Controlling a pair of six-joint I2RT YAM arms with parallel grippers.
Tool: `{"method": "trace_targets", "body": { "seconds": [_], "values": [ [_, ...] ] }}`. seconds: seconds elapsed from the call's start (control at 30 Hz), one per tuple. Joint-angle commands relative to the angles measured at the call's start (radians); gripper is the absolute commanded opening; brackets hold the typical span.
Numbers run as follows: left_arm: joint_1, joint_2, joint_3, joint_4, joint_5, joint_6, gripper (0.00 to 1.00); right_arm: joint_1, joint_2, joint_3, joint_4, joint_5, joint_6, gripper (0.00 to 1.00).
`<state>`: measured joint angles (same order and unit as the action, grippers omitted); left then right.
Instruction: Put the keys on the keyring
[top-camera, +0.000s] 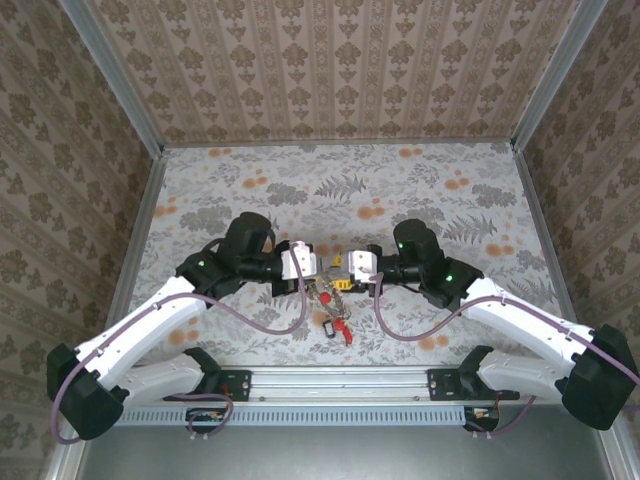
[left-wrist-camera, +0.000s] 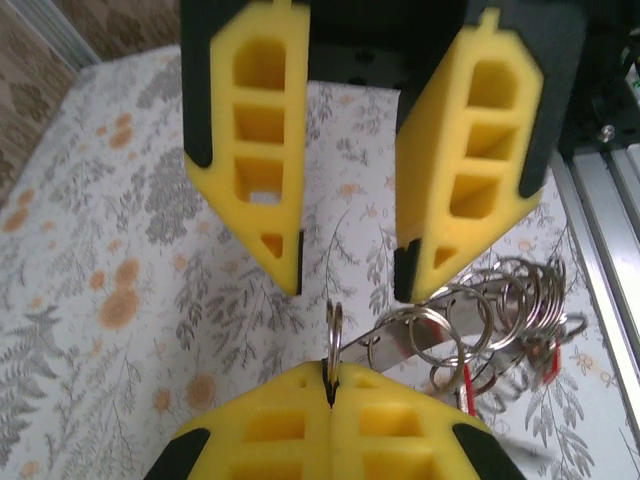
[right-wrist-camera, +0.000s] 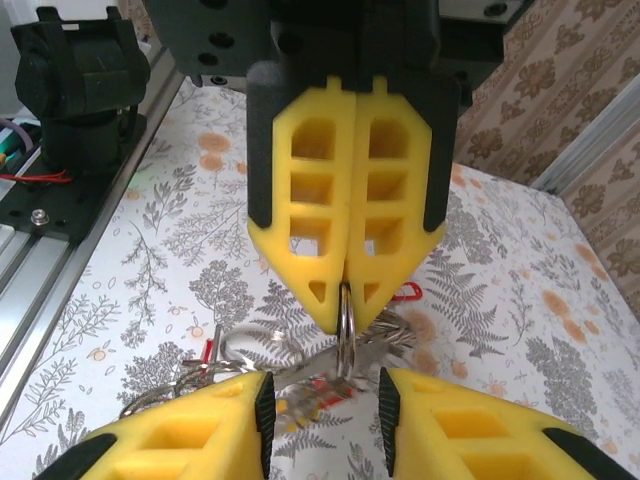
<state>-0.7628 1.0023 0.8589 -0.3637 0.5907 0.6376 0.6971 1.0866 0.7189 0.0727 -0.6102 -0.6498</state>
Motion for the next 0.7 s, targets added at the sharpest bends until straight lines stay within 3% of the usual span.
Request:
{"method": "trace_targets", "body": {
  "seconds": [0.0, 0.1, 0.4, 0.67],
  "values": [
    [0.018, -0.054, -0.029, 0.164, 0.177, -0.047, 0.00, -0.021, -0.031, -0.071, 0.143, -0.096, 0.062, 0.33],
    [0.023, -0.049, -0.012, 0.157, 0.232, -0.061, 0.00, -0.022, -0.039, -0.084, 0.176, -0.120, 0.076, 0.24],
    [0.029, -0.045, -0.051, 0.294, 0.253, -0.153, 0.00, -0.023, -0.072, -0.101, 0.265, -0.129, 0.111, 0.26],
    [0.034, -0.032, -0.087, 0.414, 0.280, -0.239, 0.00, -0.022, -0.088, -0.131, 0.379, -0.103, 0.184, 0.20]
  ]
}}
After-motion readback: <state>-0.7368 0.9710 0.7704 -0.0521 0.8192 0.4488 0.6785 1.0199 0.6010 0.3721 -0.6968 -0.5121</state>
